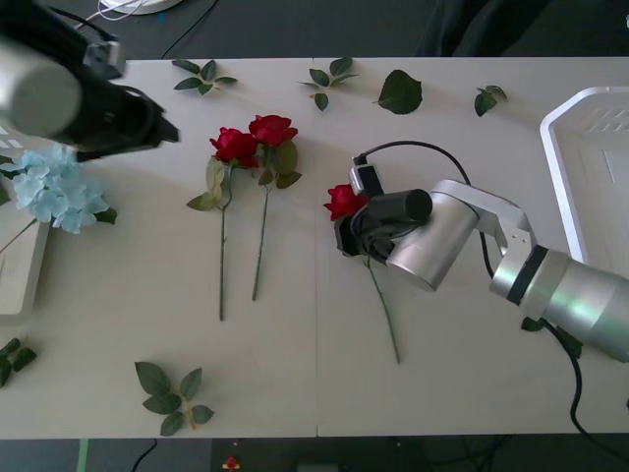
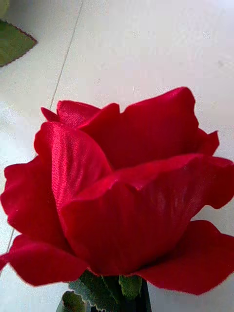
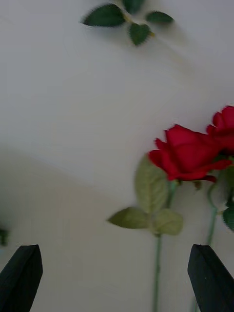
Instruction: Place the red flowers into the right box and the blue flowers into the left box. If a person shows an open palm, hand one flower to the person first, then continue sorting.
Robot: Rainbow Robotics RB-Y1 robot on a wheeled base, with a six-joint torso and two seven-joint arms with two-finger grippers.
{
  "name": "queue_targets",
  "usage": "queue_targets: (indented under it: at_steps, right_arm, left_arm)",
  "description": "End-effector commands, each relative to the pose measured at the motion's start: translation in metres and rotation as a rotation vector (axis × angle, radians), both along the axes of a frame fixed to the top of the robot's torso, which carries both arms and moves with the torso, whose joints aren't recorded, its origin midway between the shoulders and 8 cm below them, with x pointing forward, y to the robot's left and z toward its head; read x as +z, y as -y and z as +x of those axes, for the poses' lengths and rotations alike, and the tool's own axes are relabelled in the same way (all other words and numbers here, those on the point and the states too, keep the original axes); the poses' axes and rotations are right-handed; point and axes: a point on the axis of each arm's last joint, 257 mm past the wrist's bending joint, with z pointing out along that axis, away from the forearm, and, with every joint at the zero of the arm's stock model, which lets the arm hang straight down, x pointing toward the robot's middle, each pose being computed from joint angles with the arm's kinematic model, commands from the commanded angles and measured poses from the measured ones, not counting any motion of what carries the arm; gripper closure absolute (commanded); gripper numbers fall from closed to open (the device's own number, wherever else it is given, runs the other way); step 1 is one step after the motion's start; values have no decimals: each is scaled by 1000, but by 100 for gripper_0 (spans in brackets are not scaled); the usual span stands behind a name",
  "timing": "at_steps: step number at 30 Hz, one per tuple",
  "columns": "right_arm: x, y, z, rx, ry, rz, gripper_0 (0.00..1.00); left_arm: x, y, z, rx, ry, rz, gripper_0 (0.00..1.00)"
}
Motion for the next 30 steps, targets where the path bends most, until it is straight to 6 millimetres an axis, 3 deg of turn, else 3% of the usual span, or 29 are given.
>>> queue_targets:
  at_steps: [1,6,14,19,24,27,30]
  right_arm:
    - [35,7,8,11,51,23,100]
    - [62,33,14,-15,73,4,100]
    - [122,102,27,-123,103,-50,100]
    - [172,177,44,-225,172,-123,100]
    - [207,246,53,-310,226,-199,100]
    - [229,310,51,-384,250,-289,100]
    - [239,360,47,-450,249,-354,100]
  left_arm:
    - [13,45,11,-65,67,34,13]
    - [-20,54,11,-95,42,68,14]
    - [-67,72,26,-152,63,64,13]
    - [-89,85,35,-157,56,62,13]
    - [-97,96,40,-150,53,45,14]
    - [-98,101,40,-152,55,33,14]
    - [-103,101,37,-153,44,34,14]
